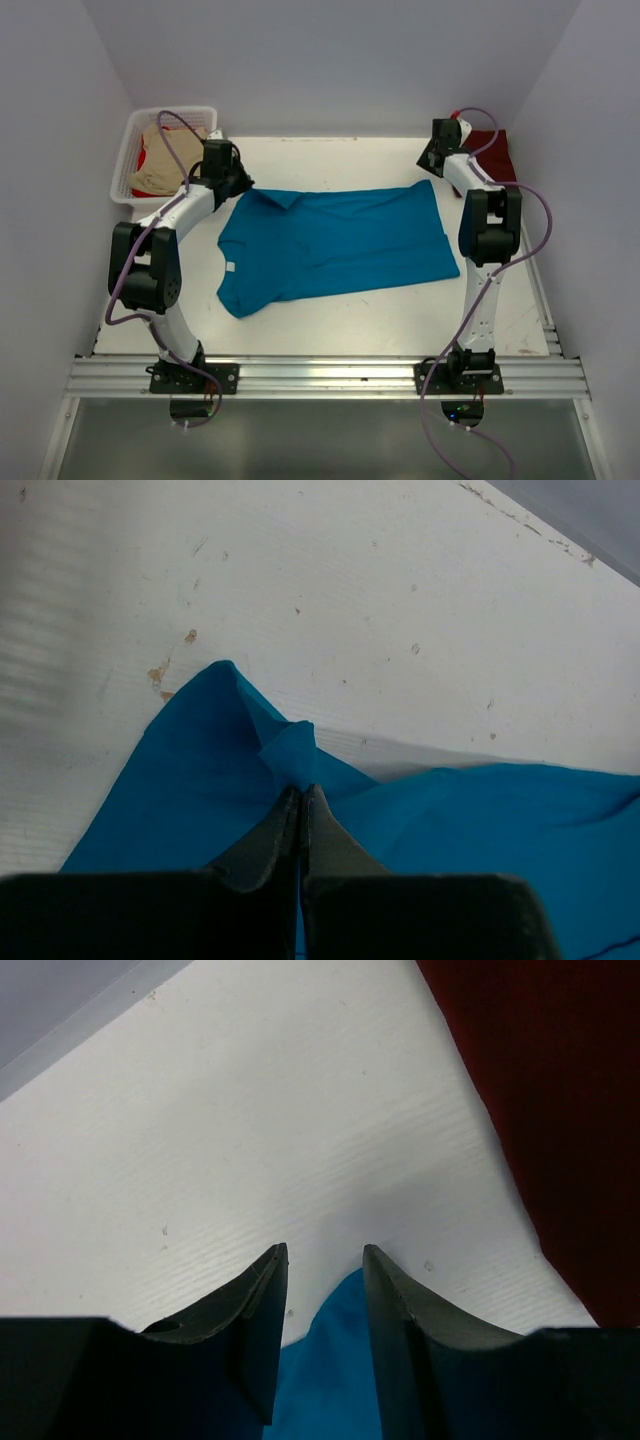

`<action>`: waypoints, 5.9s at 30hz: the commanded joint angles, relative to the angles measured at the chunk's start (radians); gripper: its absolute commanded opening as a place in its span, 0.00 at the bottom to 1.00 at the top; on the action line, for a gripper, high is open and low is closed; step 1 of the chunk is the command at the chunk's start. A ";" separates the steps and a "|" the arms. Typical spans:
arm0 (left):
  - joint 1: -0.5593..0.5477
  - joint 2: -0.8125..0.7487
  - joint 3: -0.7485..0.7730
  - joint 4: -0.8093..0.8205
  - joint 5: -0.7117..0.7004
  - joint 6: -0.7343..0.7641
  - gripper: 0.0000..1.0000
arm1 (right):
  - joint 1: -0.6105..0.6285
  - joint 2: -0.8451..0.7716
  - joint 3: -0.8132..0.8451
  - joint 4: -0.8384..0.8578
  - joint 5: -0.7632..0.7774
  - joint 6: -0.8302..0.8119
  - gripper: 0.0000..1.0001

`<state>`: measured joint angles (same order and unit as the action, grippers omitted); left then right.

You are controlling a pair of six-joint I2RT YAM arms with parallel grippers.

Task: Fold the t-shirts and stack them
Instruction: Fold the tshirt

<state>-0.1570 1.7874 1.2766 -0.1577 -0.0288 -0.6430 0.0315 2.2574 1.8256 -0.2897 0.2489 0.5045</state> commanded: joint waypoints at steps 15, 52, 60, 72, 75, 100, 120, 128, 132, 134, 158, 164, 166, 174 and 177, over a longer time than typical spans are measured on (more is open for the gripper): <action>0.008 -0.017 -0.006 0.007 0.013 0.000 0.00 | -0.004 0.019 -0.037 -0.008 0.013 0.002 0.39; 0.010 -0.132 0.027 -0.031 -0.016 0.026 0.00 | -0.012 -0.177 -0.169 0.047 0.102 -0.055 0.00; 0.010 -0.250 -0.075 -0.094 0.020 0.019 0.00 | -0.012 -0.232 -0.285 0.052 0.098 -0.020 0.00; 0.008 -0.460 -0.302 -0.172 0.018 0.022 0.00 | -0.012 -0.406 -0.515 0.052 0.104 0.042 0.00; 0.008 -0.471 -0.335 -0.178 0.020 0.023 0.00 | -0.012 -0.441 -0.549 0.057 0.107 0.035 0.00; 0.008 -0.651 -0.508 -0.292 0.049 0.028 0.00 | -0.012 -0.509 -0.684 -0.028 0.161 0.052 0.00; 0.008 -0.698 -0.566 -0.324 0.052 0.022 0.00 | -0.010 -0.539 -0.727 -0.037 0.167 0.057 0.00; 0.008 -0.729 -0.582 -0.342 0.078 0.005 0.00 | -0.012 -0.541 -0.732 -0.042 0.167 0.054 0.00; 0.008 -0.746 -0.600 -0.344 0.089 -0.003 0.00 | -0.012 -0.542 -0.736 -0.048 0.167 0.055 0.14; 0.008 -0.746 -0.602 -0.353 0.089 -0.004 0.11 | -0.012 -0.545 -0.730 -0.063 0.161 0.057 0.61; 0.007 -0.378 -0.551 0.234 0.155 -0.034 0.00 | 0.517 -0.585 -0.635 0.012 -0.315 0.026 0.00; 0.007 -0.315 -0.540 0.230 0.152 -0.034 0.00 | 0.654 -0.492 -0.545 -0.023 -0.327 0.043 0.00; 0.007 -0.316 -0.540 0.212 0.145 -0.027 0.00 | 0.695 -0.472 -0.514 -0.029 -0.324 0.046 0.00; 0.007 -0.289 -0.563 0.187 0.161 -0.015 0.00 | 0.812 -0.388 -0.416 -0.120 -0.293 0.058 0.00; 0.007 -0.304 -0.603 0.201 0.197 -0.023 0.00 | 0.851 -0.386 -0.405 -0.146 -0.264 0.062 0.00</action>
<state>-0.1570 1.4891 0.7021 -0.0010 0.1307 -0.6842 0.8547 1.8694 1.3766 -0.3763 -0.0414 0.5518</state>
